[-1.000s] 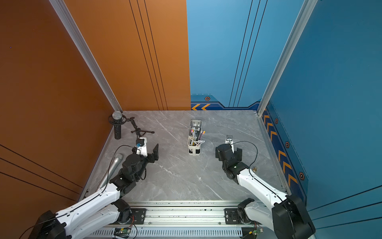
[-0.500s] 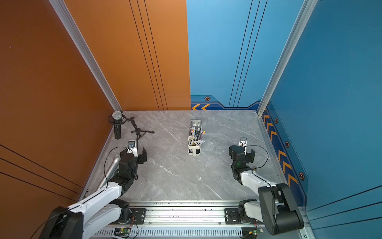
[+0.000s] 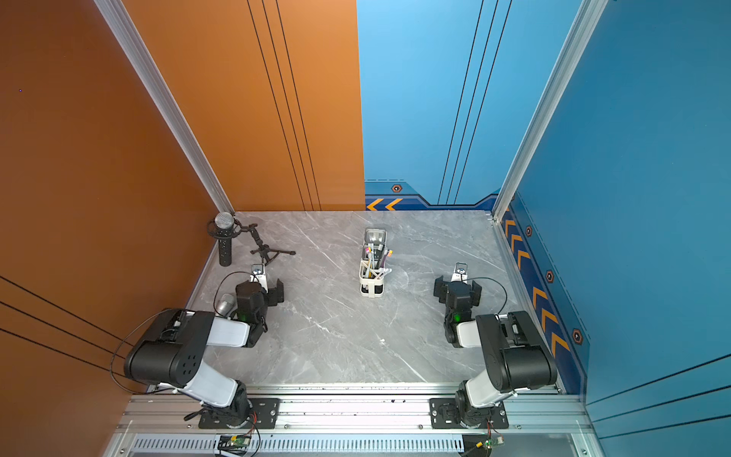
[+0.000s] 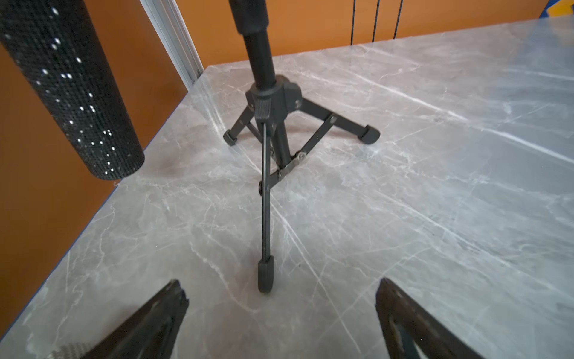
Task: Place the toothbrush into the toothbrush holder
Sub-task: Reset both arms
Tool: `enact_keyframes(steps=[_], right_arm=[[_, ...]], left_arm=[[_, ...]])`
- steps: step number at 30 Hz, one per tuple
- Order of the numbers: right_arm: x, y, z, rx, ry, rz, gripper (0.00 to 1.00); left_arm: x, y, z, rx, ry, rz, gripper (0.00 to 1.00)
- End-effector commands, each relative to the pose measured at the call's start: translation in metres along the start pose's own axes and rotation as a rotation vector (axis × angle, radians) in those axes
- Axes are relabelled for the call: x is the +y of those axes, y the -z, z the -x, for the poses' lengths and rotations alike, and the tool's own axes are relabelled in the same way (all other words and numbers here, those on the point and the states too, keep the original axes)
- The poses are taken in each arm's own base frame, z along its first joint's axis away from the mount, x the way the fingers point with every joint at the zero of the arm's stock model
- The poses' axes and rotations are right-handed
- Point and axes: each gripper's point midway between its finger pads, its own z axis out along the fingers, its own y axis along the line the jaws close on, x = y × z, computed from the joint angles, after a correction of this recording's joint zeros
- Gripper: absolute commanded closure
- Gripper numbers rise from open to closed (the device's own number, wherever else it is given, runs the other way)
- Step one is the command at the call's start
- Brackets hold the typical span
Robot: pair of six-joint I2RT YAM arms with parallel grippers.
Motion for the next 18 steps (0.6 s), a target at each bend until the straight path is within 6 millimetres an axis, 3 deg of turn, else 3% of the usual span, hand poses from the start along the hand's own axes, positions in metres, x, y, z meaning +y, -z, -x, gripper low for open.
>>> enact_keyframes(steps=[1,18], right_arm=[[0.0062,0.0013,0.0161,-0.072,0.001,0.027,0.0],[0.0068,-0.0019,0.0153,-0.051,-0.004,0.043,0.0]], left_arm=[[-0.0046,-0.0006,0.0219,-0.072,0.018,-0.02,0.02],[-0.0044,0.0007,0.0216,-0.072,0.017,-0.016,0.02]])
